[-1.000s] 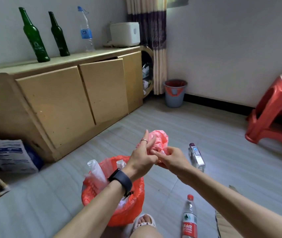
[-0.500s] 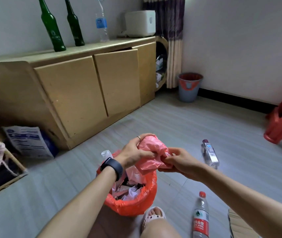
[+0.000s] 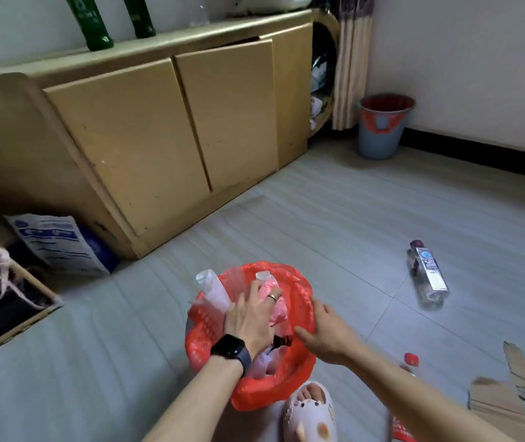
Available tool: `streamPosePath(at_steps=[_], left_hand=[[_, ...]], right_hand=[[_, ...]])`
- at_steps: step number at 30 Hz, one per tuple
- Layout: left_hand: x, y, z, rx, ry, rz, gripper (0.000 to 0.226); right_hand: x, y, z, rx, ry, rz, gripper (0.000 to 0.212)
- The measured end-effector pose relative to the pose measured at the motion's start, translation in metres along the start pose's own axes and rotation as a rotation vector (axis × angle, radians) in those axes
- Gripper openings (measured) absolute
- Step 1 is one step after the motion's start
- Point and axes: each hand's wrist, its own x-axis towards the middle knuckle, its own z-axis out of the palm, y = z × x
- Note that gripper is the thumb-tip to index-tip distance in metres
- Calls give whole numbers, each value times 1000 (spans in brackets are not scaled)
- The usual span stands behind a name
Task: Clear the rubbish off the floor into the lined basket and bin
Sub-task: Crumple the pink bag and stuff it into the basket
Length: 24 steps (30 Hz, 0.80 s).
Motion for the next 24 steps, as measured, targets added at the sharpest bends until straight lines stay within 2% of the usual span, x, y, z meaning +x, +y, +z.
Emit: streamPosePath(at_steps=[4,7,12,18,22,24], left_hand=[[22,3,54,45,-201,78,88],[25,-2,82,80,-284,87,86],[29,-26,113,97,-364,131,76],[25,-36,151,78,-413,58,90],[35,-44,178,166,-543,31,91],[37,-48,186,181,-540,34,91]], right_hand=[[17,14,27,55,33,-49,92],[15,20,33,115,97,-87,93],[17,23,43,176,100,-111,90],[20,24,56,197,140,-85,91],[23,28,61,225,141,-77,92],[25,25,63,229,127,-89,92]])
